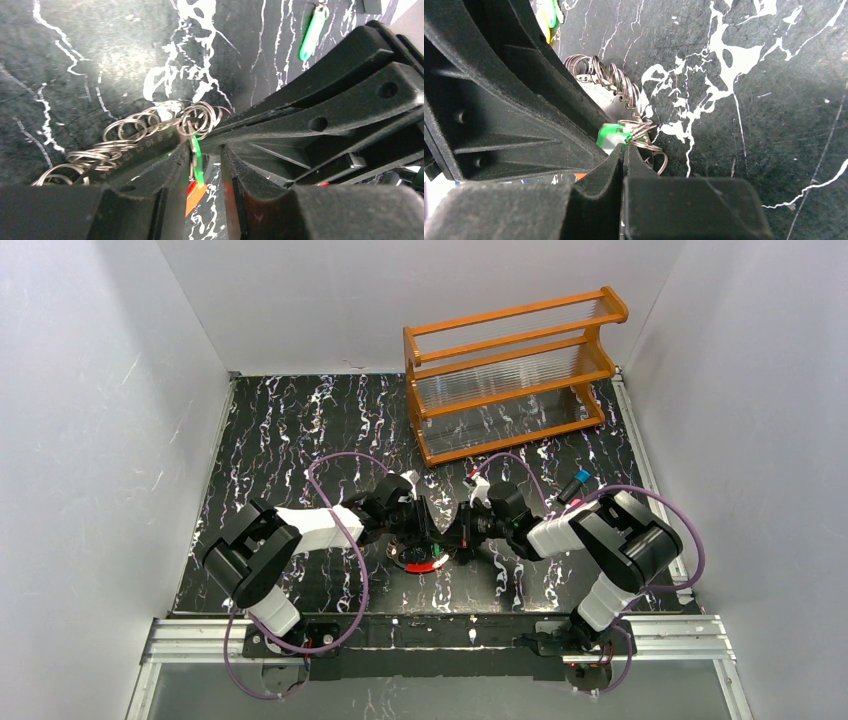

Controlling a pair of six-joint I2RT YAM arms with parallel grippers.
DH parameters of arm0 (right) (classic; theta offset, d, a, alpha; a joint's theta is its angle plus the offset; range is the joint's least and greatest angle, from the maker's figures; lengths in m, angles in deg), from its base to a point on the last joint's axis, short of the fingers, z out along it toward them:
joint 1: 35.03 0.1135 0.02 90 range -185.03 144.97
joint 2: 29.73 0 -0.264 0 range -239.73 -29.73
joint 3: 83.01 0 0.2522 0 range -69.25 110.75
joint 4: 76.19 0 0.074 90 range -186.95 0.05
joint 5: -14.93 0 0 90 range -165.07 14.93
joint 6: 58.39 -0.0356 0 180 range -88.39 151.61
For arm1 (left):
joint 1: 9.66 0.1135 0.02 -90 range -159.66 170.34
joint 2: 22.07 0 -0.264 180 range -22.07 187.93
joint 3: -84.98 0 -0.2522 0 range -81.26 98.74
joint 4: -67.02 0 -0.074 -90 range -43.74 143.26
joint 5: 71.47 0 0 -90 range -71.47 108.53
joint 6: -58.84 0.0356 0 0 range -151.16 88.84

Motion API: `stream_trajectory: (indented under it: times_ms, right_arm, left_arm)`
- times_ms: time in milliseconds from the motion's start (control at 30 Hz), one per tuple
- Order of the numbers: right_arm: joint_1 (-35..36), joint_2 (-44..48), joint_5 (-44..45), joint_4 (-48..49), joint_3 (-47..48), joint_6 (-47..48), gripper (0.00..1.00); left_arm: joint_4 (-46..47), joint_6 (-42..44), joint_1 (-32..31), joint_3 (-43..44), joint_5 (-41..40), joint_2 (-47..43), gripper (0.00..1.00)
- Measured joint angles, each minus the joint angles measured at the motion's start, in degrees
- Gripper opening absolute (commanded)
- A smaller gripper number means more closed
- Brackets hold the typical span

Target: Remove the keys from the keyring

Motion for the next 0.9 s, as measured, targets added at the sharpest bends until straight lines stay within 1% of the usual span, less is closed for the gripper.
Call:
stream_trajectory:
  times_ms: [233, 333, 467, 533, 633, 767, 867, 900]
  right_arm:
    - [-0.13, 0.0, 0.07, 2.01, -1.11, -0.59, 0.08]
    - [-0.13, 0.0, 0.07, 2.54, -1.36, -0.63, 0.08]
    - [-0.15, 0.02, 0.04, 3.04, -1.55, -0.55, 0.11]
    - [-0.13, 0.04, -0.09, 3.06, -1.57, -0.42, 0.13]
    - [-0.11, 1.4, -0.39, 1.99, -2.01, 1.03, 0.21]
    - [0.0, 6.88, -0.61, -3.74, -1.92, 6.01, 0.38]
    - [0.04, 11.02, -0.26, -9.07, -0.26, 11.89, 0.45]
    - [0.04, 12.22, -0.11, -10.91, 0.7, 14.51, 0.45]
  left_arm:
    - [0.66, 1.11, -0.87, -0.17, -0.63, -0.11, 0.13]
    - [0.59, 1.16, -0.87, -0.42, -1.09, -0.13, 0.1]
    - [-0.07, 1.38, -0.9, -0.44, -2.43, -0.2, 0.0]
    - [-0.44, 1.77, -0.87, -0.42, -3.34, -0.24, 0.0]
    - [-1.29, 2.95, -1.05, -0.22, -4.0, -0.66, 0.0]
    - [-5.6, 6.6, -1.25, 1.4, -5.73, -1.46, 0.0]
    - [-9.66, 9.9, -1.27, 3.06, -7.04, -2.08, 0.0]
    - [-10.97, 11.04, -1.25, 3.56, -7.41, -2.29, 0.0]
